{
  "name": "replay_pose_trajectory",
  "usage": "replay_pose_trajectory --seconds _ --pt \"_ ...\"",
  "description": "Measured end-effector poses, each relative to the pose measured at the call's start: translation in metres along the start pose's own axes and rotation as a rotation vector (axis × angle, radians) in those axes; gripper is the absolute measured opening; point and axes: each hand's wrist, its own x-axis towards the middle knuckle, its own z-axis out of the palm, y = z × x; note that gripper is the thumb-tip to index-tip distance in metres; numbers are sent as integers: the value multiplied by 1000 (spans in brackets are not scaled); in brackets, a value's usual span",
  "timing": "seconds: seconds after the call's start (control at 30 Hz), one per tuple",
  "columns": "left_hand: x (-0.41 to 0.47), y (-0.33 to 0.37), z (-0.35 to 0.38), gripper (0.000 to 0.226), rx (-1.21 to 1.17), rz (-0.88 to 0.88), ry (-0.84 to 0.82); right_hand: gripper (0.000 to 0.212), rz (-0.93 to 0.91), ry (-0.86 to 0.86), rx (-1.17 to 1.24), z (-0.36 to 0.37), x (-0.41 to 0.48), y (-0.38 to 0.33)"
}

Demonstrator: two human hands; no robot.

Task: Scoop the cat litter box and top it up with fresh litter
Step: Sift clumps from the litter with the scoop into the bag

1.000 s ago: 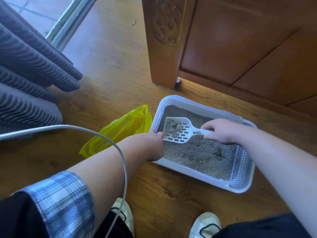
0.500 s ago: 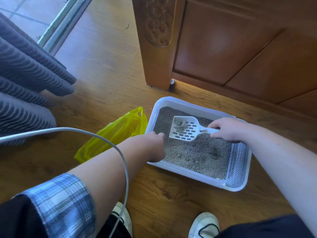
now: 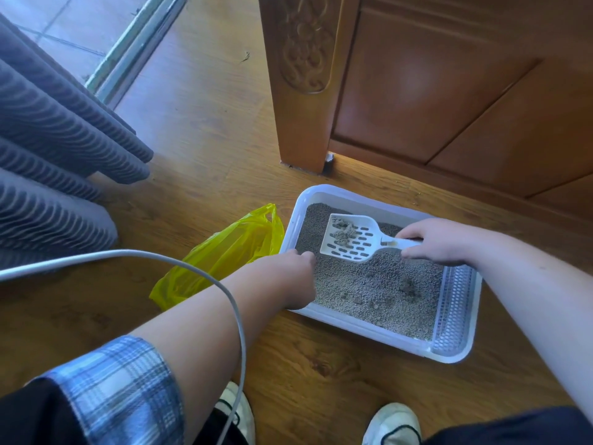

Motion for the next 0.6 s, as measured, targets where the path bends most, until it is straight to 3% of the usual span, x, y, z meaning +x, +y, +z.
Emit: replay_pose_trajectory --seconds 0.2,0.3,0.4,0.6 --pt "-23 -13 -13 25 -71 -35 68 23 -127 35 -32 -14 5 -34" --pt "-33 -34 -12 46 -85 -100 81 22 -170 45 -76 -14 15 -60" --pt "-44 -59 -7 51 -77 -187 69 21 -213 70 -113 -10 26 -92" --pt "-67 -105 -4 46 -56 -314 24 19 -325 316 -390 17 49 -172"
